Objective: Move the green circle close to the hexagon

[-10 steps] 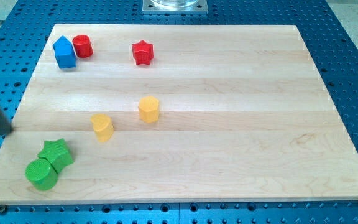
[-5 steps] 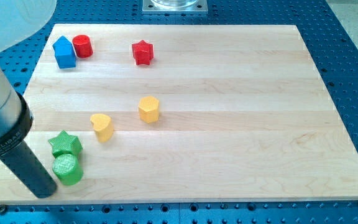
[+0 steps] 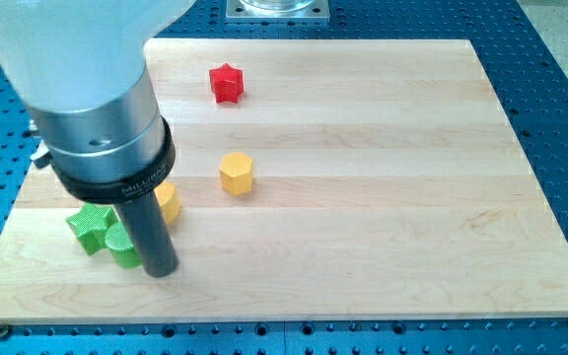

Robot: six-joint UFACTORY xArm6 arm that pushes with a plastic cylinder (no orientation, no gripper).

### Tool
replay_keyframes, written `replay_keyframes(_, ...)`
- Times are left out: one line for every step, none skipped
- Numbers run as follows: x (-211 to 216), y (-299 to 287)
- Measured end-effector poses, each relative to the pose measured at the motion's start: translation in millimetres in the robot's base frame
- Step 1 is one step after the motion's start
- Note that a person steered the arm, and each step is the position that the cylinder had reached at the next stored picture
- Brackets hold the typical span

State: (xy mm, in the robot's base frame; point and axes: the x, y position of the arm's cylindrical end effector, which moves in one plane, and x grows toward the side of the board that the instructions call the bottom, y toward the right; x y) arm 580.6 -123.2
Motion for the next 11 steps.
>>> replay_keyframes(28,-24)
replay_keyframes(28,-91)
replay_keyframes(23,-146)
replay_keyframes(-19,-148)
replay_keyframes(-62,-120)
replay_keyframes(-67,-64)
replay_keyframes(-67,-73)
replay_keyframes(-67,-111)
replay_keyframes(-45,-145)
replay_keyframes(9,-125)
replay_keyframes(13,-66)
